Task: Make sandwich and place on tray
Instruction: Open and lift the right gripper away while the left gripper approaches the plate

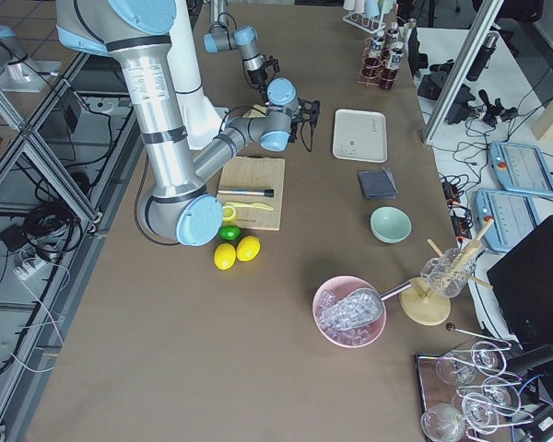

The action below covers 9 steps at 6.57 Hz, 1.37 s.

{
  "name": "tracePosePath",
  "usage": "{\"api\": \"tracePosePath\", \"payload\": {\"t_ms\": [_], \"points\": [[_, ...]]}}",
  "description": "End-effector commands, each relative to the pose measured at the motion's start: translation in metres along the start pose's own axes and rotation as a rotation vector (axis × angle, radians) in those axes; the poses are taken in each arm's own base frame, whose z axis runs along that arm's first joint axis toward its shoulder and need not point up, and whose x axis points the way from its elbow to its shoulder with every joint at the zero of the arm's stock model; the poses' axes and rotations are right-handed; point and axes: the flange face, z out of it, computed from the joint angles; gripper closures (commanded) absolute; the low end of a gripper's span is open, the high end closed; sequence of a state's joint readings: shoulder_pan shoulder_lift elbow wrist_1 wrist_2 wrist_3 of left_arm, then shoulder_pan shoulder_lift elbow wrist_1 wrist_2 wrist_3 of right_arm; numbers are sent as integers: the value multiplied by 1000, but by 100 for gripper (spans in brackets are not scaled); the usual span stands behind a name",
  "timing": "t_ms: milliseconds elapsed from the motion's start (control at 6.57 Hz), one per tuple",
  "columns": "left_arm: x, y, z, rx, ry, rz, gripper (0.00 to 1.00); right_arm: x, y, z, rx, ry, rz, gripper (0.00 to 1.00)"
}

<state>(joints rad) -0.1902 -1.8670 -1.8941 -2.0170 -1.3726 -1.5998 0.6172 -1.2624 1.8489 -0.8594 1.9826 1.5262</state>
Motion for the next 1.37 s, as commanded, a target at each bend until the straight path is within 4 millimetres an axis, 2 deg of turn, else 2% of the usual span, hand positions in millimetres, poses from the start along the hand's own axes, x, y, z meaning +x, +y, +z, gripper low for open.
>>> {"api": "tracePosePath", "payload": {"t_ms": [0,457,609,761,913,1217], "points": [[-1,2,1,-1,-2,0,53,1,0,1,2,3,1,0],[-3,10,9,2,-14,8,57,-2,-1,2,17,2,0,0],[-3,10,8,2,-14,8,72,-2,-1,2,17,2,0,1],[-1,10,6,2,-11,9,100,-1,-2,2,17,4,1,0],[-1,9,5,2,-9,8,100,-2,-2,2,17,3,0,1],[10,-1,-15,-12,32,1,100,-2,-2,3,16,2,-1,1]]}}
